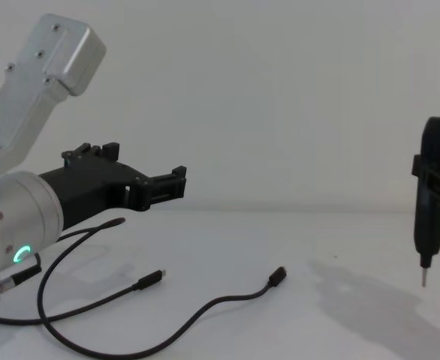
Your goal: Pick up the data cable with the one hand.
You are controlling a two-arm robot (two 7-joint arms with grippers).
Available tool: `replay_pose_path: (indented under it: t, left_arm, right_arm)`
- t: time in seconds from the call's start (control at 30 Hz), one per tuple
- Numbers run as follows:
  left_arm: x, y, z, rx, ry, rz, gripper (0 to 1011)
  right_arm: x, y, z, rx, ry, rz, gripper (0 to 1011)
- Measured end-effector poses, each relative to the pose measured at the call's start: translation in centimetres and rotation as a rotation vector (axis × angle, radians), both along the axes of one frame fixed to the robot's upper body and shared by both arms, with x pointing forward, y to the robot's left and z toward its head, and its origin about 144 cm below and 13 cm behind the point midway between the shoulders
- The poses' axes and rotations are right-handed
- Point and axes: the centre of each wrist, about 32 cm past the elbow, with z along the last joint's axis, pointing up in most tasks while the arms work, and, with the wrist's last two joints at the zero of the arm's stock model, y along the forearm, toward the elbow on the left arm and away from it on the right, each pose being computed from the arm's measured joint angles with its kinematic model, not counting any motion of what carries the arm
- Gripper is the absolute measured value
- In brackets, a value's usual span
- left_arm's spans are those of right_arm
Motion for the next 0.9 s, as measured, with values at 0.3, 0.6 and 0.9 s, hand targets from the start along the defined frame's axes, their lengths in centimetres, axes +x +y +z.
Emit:
replay_pose_path:
  t: [0.3,0.6,0.9]
  left_arm:
    - [0.5,0.1,0.4,0.003,0.008,-0.042,1002]
    - [1.3,0.1,1.0,0.005,0.050,-0.141,1001]
    - [1.8,0.1,1.6,0.004,0.131,-0.255,1001]
  right_arm:
    - [2.0,0.3,0.4,0.000,-0.036,0.071,275]
    - [5.2,1.1,1.1,0.032,-0.095,0.158,275]
    - [7.3,1.7,1.6,0.062,-0.130,0.215,274]
